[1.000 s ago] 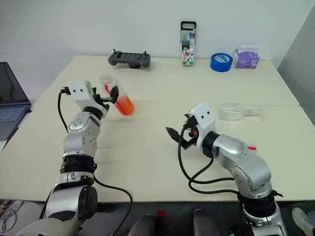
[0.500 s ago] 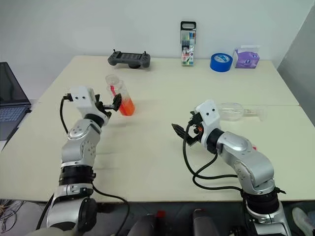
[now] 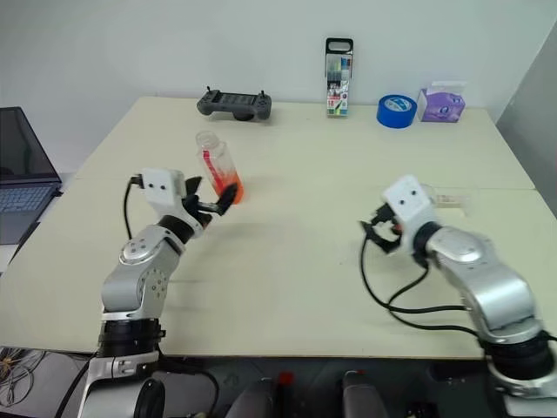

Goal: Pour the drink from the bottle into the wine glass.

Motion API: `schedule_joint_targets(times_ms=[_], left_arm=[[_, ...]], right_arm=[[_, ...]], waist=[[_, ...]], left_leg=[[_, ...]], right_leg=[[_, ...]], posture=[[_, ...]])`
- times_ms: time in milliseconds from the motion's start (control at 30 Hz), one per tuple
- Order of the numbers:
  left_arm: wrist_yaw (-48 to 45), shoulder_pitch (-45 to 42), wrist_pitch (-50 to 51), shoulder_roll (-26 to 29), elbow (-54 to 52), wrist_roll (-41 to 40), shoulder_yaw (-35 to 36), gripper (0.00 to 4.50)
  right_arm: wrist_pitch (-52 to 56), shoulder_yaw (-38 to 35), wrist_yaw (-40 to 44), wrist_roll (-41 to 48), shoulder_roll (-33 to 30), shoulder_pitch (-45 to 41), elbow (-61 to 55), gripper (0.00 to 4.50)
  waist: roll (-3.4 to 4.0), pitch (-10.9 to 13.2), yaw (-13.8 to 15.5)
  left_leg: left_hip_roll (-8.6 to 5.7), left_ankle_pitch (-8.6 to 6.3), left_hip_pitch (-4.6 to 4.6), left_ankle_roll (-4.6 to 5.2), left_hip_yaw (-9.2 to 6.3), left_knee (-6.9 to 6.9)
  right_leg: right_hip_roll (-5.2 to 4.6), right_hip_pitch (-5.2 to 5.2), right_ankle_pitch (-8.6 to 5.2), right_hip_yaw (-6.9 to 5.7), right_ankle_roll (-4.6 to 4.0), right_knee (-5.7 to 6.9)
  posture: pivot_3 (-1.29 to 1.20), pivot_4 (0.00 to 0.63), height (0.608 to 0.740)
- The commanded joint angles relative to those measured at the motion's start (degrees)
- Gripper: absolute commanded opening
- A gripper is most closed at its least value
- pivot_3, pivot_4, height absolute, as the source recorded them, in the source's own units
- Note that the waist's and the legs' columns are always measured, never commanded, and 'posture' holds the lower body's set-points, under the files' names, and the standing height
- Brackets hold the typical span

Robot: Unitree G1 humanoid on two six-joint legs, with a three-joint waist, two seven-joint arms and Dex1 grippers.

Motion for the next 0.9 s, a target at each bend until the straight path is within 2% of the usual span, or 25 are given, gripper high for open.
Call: schedule_joint_targets(times_ms=[33,100,167,400,633,900], left_arm=[[-5.0,1.3,2.9,-0.3,-8.7,-3.9,-4.3,4.48],[-8.8,3.8,5.0,1.2,-12.7,-3.5,-10.2,4.48],[-11.8,5.7,6.7,2.2,-15.5,-3.1,-15.5,4.48],[-10.2,3.3,7.1,-1.8,-14.1,2.1,-24.3,4.48],[-8.2,1.7,7.2,-7.4,-13.3,3.5,-26.1,4.48],[-7.9,1.3,7.5,-8.5,-13.4,4.0,-25.7,4.48]], right_arm=[[-3.0,2.1,2.5,-6.1,-7.1,1.1,-3.6,4.50],[-7.8,4.5,3.8,-11.8,-12.6,2.0,-0.4,4.50],[-12.5,6.3,3.7,-15.7,-13.9,1.6,4.6,4.50],[-26.2,14.0,-1.2,-29.9,-7.9,-6.7,30.0,4.50],[-38.7,16.5,-5.1,-37.5,-2.6,-12.6,50.8,4.50],[-51.3,20.3,-14.1,-46.9,2.2,-23.0,74.3,4.50]], waist=[[0.00,0.0,-0.1],[0.01,0.0,-0.2],[0.00,0.0,-0.5],[-0.03,0.0,-0.4],[-0.03,0.0,-0.3],[-0.02,0.0,-0.5]], left_leg=[[0.00,0.00,0.01,0.00,0.03,-0.01],[0.07,0.00,0.05,0.00,0.05,-0.01],[0.08,-0.01,0.22,0.01,0.22,-0.11],[0.13,-0.01,0.45,0.02,0.47,-0.09],[0.07,-0.01,0.39,0.02,0.56,-0.09],[0.09,0.00,0.54,0.01,0.71,-0.11]], right_leg=[[-0.01,0.01,0.00,0.02,0.01,-0.02],[0.01,0.06,-0.01,0.01,0.02,-0.04],[0.04,0.14,-0.06,0.06,0.10,-0.03],[0.25,0.29,-0.05,0.22,0.06,-0.03],[0.13,0.28,-0.02,0.29,0.00,-0.10],[0.16,0.28,-0.01,0.43,0.00,-0.02]], posture=[[0.00,0.150,0.740],[0.00,0.150,0.740],[0.00,0.150,0.740],[0.00,0.150,0.740],[0.00,0.150,0.740],[0.00,0.150,0.740]])
